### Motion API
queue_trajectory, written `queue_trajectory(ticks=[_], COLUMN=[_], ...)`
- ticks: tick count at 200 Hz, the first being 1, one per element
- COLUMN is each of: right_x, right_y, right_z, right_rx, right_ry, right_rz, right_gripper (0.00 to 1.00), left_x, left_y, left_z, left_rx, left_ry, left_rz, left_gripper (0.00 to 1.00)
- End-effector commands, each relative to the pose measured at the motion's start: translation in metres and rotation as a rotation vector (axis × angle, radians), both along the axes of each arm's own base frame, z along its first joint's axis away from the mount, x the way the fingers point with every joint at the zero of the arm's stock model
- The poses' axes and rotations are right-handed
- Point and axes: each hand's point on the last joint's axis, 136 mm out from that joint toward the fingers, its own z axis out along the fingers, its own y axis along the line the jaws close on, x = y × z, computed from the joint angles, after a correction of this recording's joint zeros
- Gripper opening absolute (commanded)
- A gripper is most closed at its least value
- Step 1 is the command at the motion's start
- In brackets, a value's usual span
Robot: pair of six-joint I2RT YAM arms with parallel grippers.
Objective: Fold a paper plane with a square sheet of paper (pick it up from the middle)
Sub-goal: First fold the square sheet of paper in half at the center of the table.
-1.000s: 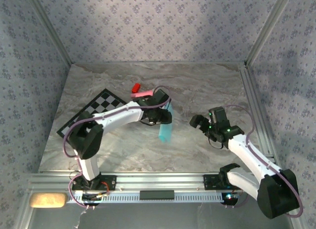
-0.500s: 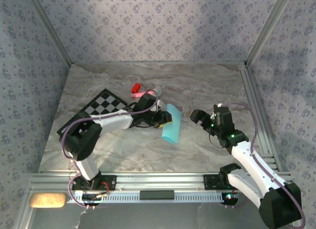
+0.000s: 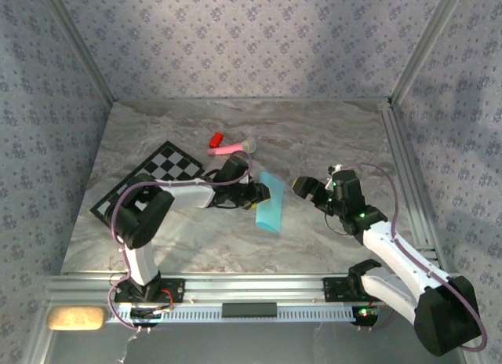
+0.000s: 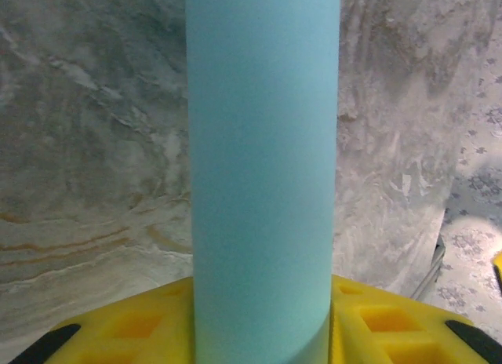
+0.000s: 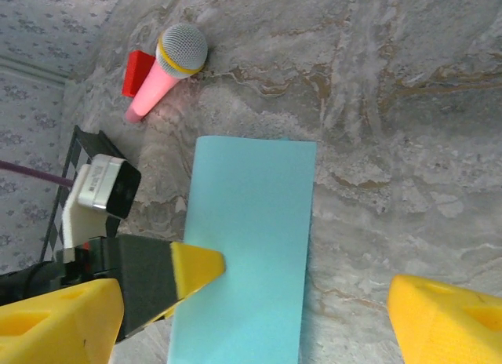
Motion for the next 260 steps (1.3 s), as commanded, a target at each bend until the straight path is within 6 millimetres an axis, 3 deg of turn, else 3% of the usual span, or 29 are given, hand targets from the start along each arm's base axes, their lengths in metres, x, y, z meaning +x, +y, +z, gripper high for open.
queue_trajectory(ticks=[1,58,127,190,260], right_x=[0.003,0.003,0.004,0.004,0.003], right_y=[0.003,0.006,0.007,0.013,0.021], right_z=[0.003,-0.007,-0.011,-0.016,-0.021], right_rx=[-0.006,-0.019,-0.025,-0.019,-0.018], right_ry=[-0.034,0.026,0.055,0.085,0.113], right_rz=[0.016,0.033,0.032,0.058,0.101], right_gripper=[0.89,0.9,0.9,0.84,0.84], left_x=[-0.001,-0.008,-0.001,0.004,0.008], left_y=[0.002,0.016,0.023,0.042,0.054], left_z=[-0.011,-0.032,-0.011,0.0,-0.011], left_rx=[0.05,0.168,0.271,0.339,0.375], left_ry=[-0.014,-0.007,-0.093,-0.16,-0.139], left_rz=[0.003,0.011,0.005,0.047,0.056], left_gripper=[0.41,0.49,0.6,0.59,0.54])
